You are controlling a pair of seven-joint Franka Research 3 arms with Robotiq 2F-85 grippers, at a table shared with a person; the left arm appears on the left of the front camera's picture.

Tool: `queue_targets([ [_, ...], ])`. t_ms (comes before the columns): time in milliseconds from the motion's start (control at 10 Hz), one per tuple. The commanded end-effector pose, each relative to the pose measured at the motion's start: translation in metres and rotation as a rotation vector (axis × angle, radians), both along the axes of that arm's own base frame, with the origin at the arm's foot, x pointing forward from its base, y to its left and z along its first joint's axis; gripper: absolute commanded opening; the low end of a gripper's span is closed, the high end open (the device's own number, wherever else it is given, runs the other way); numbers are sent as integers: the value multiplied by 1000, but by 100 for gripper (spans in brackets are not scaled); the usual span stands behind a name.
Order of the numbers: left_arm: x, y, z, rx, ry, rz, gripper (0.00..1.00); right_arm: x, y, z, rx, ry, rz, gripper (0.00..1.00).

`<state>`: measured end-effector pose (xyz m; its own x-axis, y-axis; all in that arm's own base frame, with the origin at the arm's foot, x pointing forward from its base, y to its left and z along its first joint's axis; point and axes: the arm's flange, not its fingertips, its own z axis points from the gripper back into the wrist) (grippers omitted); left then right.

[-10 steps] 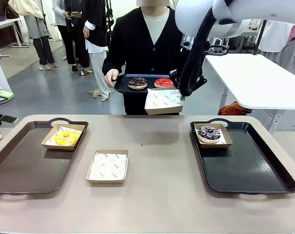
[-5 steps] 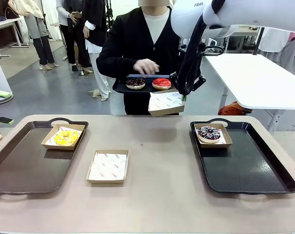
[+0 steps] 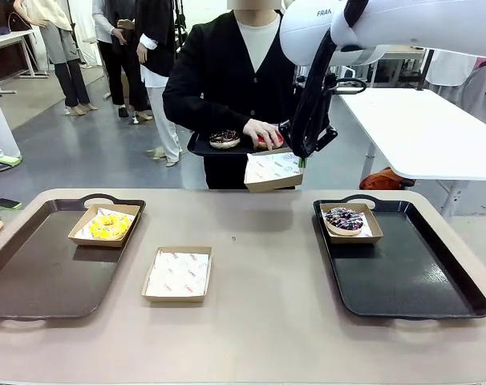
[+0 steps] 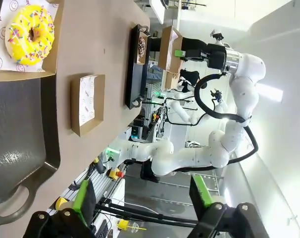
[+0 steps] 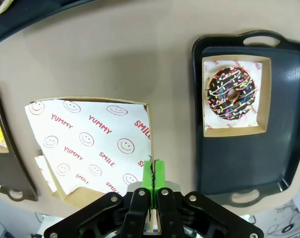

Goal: Individually package the donuts and arrange them on the tray.
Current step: Place the picked Paper togo box on the Handle tray while simultaneously picking up another Paper togo box from the table with the other hand.

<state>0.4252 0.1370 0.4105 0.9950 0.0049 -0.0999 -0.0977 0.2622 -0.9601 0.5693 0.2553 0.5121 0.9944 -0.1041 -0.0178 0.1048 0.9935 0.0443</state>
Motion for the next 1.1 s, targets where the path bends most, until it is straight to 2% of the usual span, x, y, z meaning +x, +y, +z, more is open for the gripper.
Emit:
queue_targets([
  [0,0,-1,1,-4,-10,-9,100,-1,-2,1,0,0,-1,0],
  [1000,0,-1,1,-4,-10,-9,100,-1,-2,1,0,0,-1,0],
])
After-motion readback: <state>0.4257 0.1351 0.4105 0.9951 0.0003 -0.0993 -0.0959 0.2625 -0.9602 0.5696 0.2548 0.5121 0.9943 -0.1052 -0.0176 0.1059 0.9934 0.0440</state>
